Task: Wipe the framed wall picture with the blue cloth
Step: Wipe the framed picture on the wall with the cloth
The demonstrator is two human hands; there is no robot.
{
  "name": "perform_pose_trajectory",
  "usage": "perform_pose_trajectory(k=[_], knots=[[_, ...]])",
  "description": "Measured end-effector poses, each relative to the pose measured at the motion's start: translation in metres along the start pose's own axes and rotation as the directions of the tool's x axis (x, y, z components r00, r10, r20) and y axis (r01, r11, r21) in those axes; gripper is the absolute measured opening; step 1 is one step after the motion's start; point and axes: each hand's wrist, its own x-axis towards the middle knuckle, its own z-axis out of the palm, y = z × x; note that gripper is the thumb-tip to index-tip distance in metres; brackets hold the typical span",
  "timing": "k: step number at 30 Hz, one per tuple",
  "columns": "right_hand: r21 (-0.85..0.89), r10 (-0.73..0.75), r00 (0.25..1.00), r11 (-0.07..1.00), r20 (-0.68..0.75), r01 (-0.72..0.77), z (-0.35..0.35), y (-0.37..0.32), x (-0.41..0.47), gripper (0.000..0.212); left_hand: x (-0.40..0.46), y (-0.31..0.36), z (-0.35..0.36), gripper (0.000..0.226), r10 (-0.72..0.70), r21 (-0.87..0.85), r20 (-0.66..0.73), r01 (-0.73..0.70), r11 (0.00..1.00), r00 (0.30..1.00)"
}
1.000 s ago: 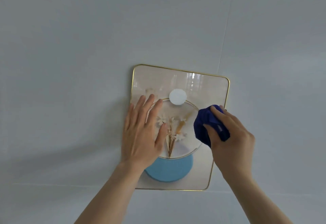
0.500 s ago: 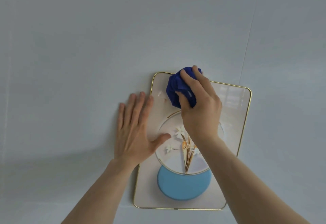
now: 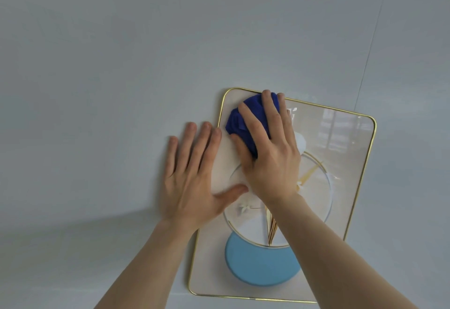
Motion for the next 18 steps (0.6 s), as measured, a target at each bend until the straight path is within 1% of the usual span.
perform_pose_trajectory(k=[3,9,13,18], knots=[[0.008,-0.03,1.0,1.0,0.005,0.03,0.003,0.004,-0.002,0.037,0.0,-0.001,0.0,0.114,0.007,0.002,0.006,-0.007,1.0,1.0],[0.013,-0.093,0.995,0.996,0.019,0.093,0.002,0.01,-0.006,0.033,0.0,-0.004,0.001,0.111,0.034,0.065,0.056,-0.038,0.997,0.998],[0.018,-0.132,0.99,0.991,0.055,0.131,-0.002,0.014,-0.012,0.037,0.0,-0.005,0.002,0.111,0.038,0.075,0.059,-0.043,0.996,0.998],[0.0,-0.184,0.976,0.983,0.115,0.185,-0.007,0.023,-0.033,0.033,-0.001,-0.005,0.004,0.11,0.047,0.068,0.049,-0.051,0.996,0.998]])
